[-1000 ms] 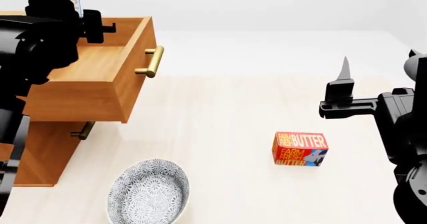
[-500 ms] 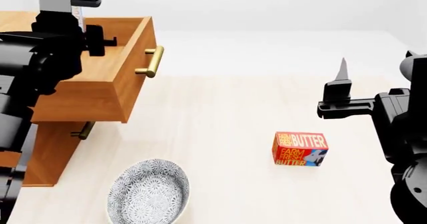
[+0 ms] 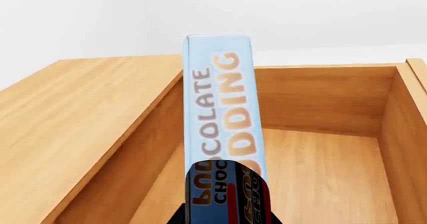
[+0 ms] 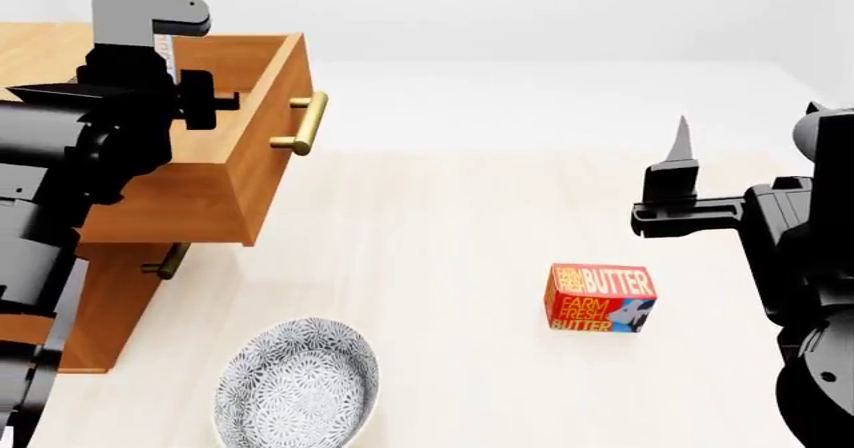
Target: Put the chocolate pudding in the top drawer of the cabinet and close it.
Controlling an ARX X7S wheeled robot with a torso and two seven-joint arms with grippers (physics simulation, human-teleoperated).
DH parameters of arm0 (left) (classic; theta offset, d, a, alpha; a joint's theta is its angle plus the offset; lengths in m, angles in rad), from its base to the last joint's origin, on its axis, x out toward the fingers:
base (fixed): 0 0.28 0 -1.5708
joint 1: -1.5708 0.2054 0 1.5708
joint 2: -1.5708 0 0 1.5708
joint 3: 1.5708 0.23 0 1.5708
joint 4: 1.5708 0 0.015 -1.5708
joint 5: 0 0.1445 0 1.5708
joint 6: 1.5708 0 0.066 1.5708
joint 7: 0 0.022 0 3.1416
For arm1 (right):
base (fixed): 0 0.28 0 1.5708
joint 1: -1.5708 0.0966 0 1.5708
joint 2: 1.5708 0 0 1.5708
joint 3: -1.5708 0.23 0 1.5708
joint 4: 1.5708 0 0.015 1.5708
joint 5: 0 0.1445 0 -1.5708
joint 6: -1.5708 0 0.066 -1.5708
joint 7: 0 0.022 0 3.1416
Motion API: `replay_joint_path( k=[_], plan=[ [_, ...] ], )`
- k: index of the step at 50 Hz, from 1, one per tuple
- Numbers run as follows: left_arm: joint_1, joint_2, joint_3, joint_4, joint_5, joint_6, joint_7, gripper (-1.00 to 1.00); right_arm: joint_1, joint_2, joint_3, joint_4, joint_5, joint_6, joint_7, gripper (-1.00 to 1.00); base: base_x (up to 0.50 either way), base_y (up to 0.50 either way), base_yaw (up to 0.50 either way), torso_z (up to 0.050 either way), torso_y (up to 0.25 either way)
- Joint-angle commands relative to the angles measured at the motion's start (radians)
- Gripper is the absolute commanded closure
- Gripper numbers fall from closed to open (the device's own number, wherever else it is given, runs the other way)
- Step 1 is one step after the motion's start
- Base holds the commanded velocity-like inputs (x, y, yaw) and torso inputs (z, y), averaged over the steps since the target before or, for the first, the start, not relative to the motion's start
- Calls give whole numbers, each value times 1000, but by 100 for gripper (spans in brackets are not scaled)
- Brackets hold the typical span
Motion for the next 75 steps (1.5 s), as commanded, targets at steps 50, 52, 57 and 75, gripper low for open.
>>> replay_joint_path(
  k=[50,52,57,75],
  plan=[
    [-48,-98,-124,611,-265,-256,-72,-100,2,12,3,-12,22,-12,15,-100,0,0,0,0,0],
    [-39,-96,-133,652,-289,-271,-86,-100,-2,13,4,-15,21,-16,14,-100,0,0,0,0,0],
    [-14,-82,-152,743,-348,-301,-118,-100,-9,15,5,-17,19,-22,11,-100,0,0,0,0,0],
    [70,81,-88,823,-389,-303,-182,-100,-20,51,50,-34,71,-29,30,-100,0,0,0,0,0]
  ],
)
